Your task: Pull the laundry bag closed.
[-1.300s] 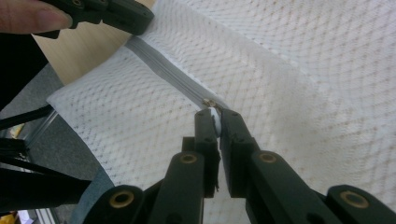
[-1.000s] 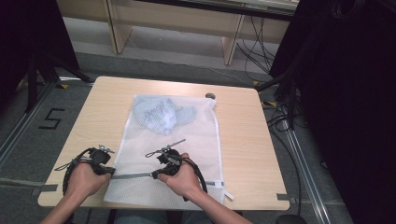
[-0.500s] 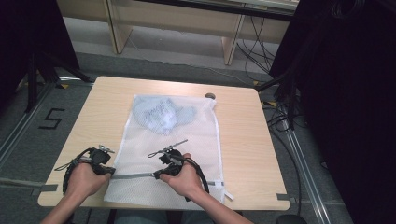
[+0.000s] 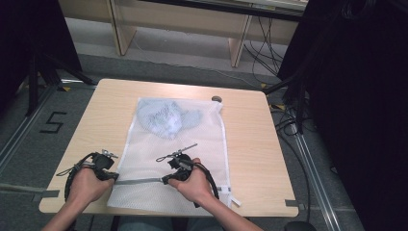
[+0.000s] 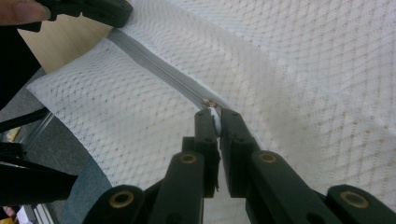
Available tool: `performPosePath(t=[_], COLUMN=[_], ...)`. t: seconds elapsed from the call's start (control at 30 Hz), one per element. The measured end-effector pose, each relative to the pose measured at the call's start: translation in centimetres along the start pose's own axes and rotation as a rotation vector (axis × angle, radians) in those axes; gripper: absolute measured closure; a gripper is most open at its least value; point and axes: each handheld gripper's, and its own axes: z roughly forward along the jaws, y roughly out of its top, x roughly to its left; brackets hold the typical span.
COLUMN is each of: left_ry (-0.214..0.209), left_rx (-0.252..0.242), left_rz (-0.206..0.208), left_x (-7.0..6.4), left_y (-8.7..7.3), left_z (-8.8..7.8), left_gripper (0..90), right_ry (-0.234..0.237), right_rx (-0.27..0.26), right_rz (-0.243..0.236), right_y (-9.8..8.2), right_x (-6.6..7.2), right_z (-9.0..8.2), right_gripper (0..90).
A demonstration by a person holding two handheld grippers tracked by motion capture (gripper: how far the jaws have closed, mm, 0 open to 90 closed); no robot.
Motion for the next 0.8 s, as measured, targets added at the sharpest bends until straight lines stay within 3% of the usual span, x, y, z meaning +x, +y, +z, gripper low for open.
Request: performPosePath(t=[0.03,0.2,0.23,0.33,0.43,0.5,0.8], left_ry=[0.001,0.001,0.000,0.000,-0.005,-0.005,-0.007], left_rx=[-0.001,0.000,0.000,0.000,-0.004,-0.004,-0.003], left_rz=[-0.004,-0.004,-0.004,-0.005,-0.005,-0.005,-0.006], left_x=[-0.02,-0.01,0.00,0.01,0.05,0.05,0.08], left_y=[-0.01,0.00,-0.01,-0.01,-0.03,-0.03,-0.03], left_z=[0.00,0.00,0.00,0.00,0.03,0.03,0.03], left_gripper=[89.9,89.9,89.9,89.9,89.9,89.9,89.9], right_ry=[-0.005,-0.001,-0.010,-0.001,0.000,0.002,-0.008], right_rx=[0.006,0.007,0.021,0.000,0.018,0.002,0.004], right_rz=[0.018,0.012,0.039,0.008,0.044,0.016,0.027], right_y=[-0.05,-0.20,-0.23,-0.34,-0.43,-0.48,-0.74], right_x=[0.03,-0.30,-0.18,-0.54,-0.49,-0.70,-0.95], right_z=[-0.08,-0.26,-0.43,-0.45,-0.66,-0.65,-1.01], right_gripper=[86.8,86.8,86.8,86.8,86.8,86.8,86.8])
